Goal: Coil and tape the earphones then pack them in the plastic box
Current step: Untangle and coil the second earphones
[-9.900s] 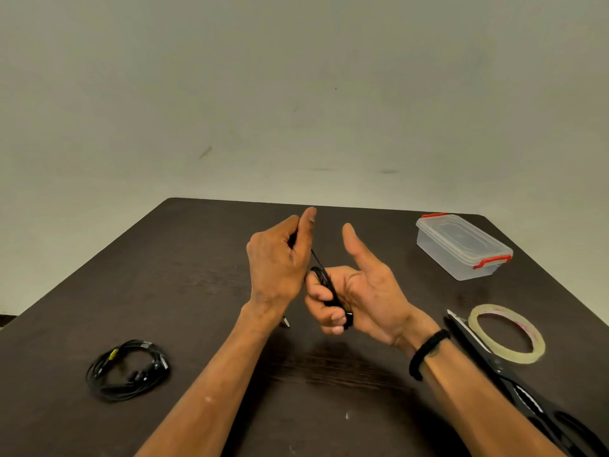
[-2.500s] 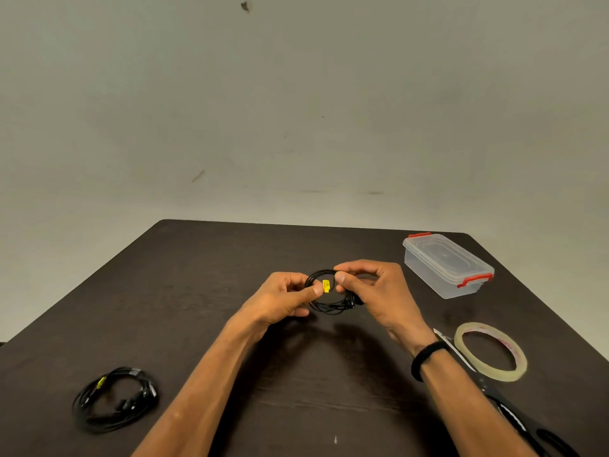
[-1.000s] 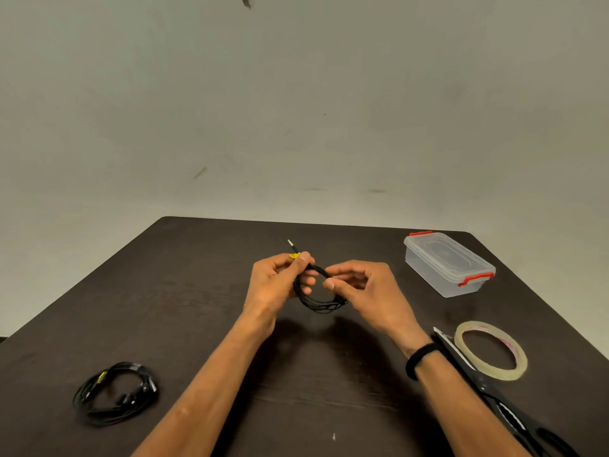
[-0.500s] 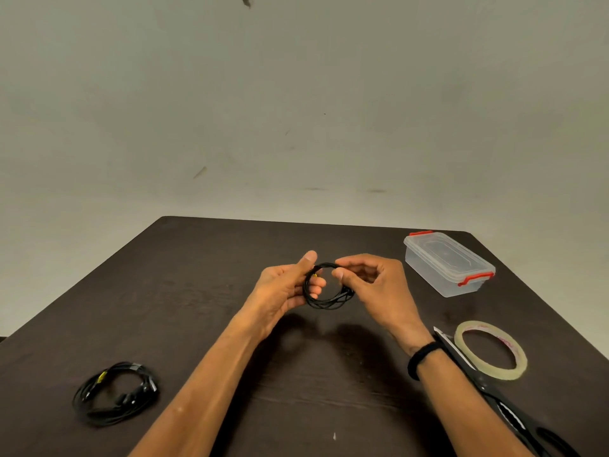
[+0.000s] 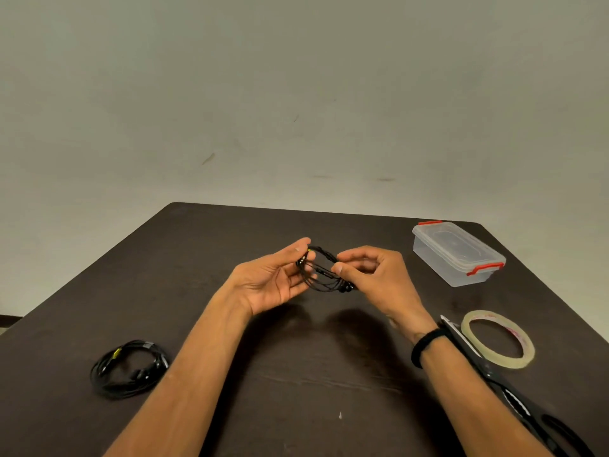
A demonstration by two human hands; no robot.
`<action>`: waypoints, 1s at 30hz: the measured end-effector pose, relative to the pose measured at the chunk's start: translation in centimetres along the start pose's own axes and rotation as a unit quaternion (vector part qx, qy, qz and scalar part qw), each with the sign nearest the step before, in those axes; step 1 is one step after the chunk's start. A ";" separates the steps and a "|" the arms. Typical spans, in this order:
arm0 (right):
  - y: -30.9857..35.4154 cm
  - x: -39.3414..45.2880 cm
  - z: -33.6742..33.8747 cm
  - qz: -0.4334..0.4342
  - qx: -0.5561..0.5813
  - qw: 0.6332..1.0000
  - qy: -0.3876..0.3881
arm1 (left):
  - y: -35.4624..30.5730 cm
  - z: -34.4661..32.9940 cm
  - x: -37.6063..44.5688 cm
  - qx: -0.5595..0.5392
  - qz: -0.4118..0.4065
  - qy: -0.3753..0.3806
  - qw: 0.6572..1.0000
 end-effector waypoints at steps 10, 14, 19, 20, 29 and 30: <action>-1.0 -0.2 0.4 -0.032 0.008 0.999 -0.026 | 0.1 -1.1 0.6 0.026 -0.052 0.041 0.997; -1.6 -0.3 -0.7 -0.063 0.024 0.998 0.004 | -1.3 0.7 0.4 0.215 -0.093 -0.041 0.971; -2.0 -1.0 -3.2 -0.121 0.059 0.989 0.064 | -4.3 2.7 -3.1 0.555 -0.172 -0.164 0.797; -1.9 -1.3 -3.9 -0.130 0.053 0.988 0.071 | -4.5 2.7 -4.0 0.587 -0.183 -0.162 0.772; -1.0 -3.0 -7.1 -0.166 -0.141 0.975 0.045 | -5.4 3.2 -8.0 0.717 -0.134 -0.162 0.665; -0.6 -3.1 -6.7 -0.164 -0.172 0.971 0.040 | -5.1 2.8 -8.0 0.719 -0.134 -0.159 0.663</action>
Point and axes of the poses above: each hand's wrist, its own x-axis towards the middle knuckle, its own z-axis out of the back of the hand, y = z × x, the point moved 9 cm from there along x, towards the middle knuckle, and after that the axes turned 8 degrees about y, right-handed, at the moved point
